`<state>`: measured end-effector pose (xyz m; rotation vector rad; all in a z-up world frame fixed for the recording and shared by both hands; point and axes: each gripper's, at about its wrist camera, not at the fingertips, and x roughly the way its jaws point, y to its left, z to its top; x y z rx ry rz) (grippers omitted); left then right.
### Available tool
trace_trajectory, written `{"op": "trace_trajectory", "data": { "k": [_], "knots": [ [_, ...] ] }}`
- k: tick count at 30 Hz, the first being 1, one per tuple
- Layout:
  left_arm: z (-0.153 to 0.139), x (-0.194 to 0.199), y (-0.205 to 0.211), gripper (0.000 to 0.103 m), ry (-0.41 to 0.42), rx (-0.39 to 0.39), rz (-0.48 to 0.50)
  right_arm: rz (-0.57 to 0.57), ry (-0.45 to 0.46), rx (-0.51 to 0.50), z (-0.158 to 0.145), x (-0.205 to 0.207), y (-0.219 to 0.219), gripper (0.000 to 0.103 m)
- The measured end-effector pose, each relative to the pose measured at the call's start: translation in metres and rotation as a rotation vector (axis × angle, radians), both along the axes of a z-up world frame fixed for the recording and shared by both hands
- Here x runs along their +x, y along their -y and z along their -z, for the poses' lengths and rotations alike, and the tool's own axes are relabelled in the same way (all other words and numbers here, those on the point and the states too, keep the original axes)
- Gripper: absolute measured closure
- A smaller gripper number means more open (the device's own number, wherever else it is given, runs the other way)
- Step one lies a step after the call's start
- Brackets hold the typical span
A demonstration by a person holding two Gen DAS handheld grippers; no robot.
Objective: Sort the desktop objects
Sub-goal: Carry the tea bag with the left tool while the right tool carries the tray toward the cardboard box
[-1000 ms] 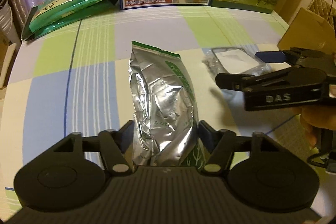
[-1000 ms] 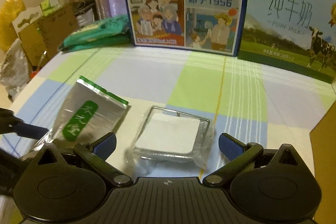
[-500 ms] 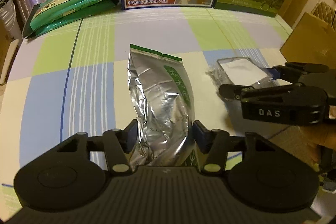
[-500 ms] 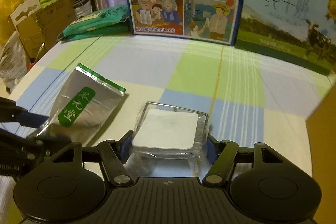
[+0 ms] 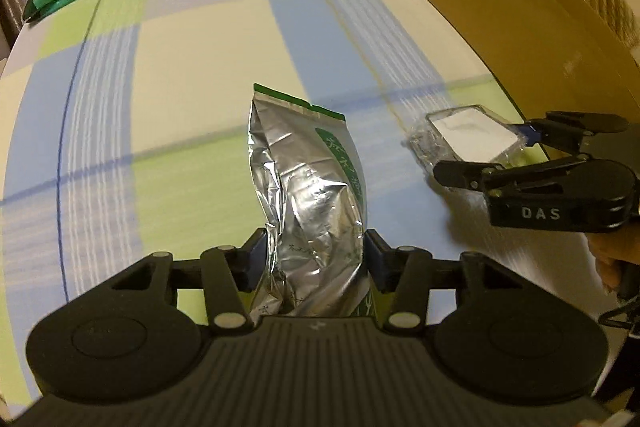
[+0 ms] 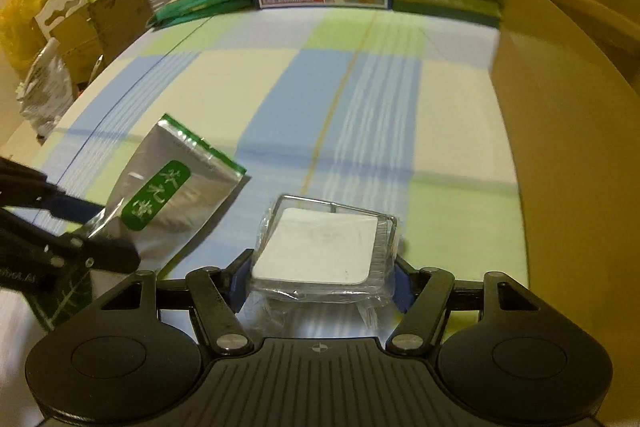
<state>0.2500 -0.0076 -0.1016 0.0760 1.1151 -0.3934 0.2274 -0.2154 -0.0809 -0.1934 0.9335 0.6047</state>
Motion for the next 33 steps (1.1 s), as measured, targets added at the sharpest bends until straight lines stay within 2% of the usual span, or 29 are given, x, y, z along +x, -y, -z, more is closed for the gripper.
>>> {"op": "trace_trajectory", "data": {
  "k": [5, 11, 14, 23, 29, 33],
  "knots": [
    [0.000, -0.028, 0.016, 0.050, -0.029, -0.003, 0.014, -0.028, 0.027, -0.032, 0.003, -0.046, 0.021, 0.039],
    [0.003, -0.025, 0.024, 0.043, -0.028, 0.040, 0.009, -0.001, 0.073, -0.001, 0.009, -0.066, 0.033, 0.036],
    [0.007, -0.020, 0.026, 0.040, -0.032, 0.056, 0.017, 0.001, 0.090, 0.007, 0.013, -0.071, 0.034, 0.030],
    [0.015, -0.006, 0.041, 0.035, -0.089, 0.136, 0.098, 0.032, 0.091, 0.014, 0.019, -0.070, 0.036, 0.021],
    [0.019, -0.005, 0.041, 0.034, -0.097, 0.137, 0.078, 0.087, 0.047, 0.030, 0.015, -0.064, 0.035, 0.021],
    [0.020, -0.007, 0.041, 0.038, -0.087, 0.136, 0.068, 0.111, 0.051, 0.023, 0.013, -0.063, 0.033, 0.022]
  ]
}}
